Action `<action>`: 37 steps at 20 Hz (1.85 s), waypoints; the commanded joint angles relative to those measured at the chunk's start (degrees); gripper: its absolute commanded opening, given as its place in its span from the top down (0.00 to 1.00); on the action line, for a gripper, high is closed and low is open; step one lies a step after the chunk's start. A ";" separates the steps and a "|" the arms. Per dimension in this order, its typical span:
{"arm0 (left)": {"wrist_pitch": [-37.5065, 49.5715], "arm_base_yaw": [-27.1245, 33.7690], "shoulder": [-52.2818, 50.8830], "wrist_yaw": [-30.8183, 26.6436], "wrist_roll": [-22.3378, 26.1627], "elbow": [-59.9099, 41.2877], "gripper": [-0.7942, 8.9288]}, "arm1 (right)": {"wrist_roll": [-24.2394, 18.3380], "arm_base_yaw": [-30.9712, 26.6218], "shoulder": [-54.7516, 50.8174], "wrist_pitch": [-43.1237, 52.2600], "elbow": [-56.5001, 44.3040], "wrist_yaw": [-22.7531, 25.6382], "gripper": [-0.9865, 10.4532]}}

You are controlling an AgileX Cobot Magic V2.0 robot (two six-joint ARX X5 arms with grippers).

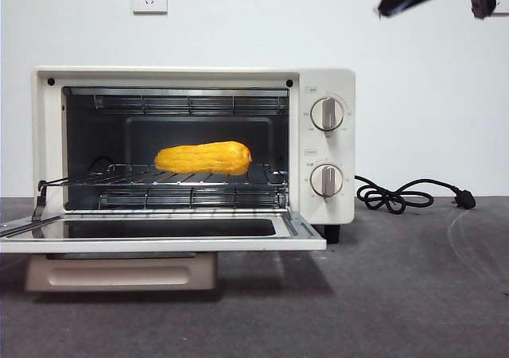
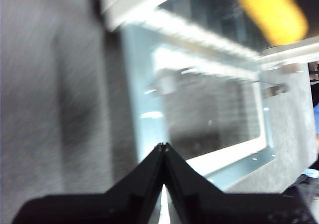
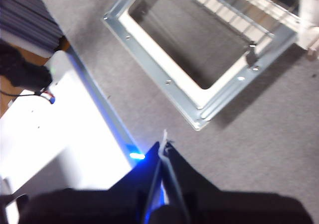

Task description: Take the corn from the table,put the corn in the oven

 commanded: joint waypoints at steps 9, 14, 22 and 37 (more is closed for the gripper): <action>5.31 -4.26 11.39 -10.80 -3.72 -0.22 0.93 | -1.25 -2.32 1.44 2.69 -0.02 -1.05 0.93; 9.33 -9.81 11.39 -11.47 -6.84 -0.22 0.93 | -1.22 -2.32 1.44 2.56 -0.02 -1.05 0.93; 10.40 -9.86 12.15 -4.09 -6.69 -0.22 0.93 | -1.22 -2.32 1.44 1.29 -0.02 -1.03 0.93; 11.02 -8.15 12.11 9.97 -14.71 11.93 0.93 | -1.25 -2.32 1.44 0.92 -0.02 -1.03 0.93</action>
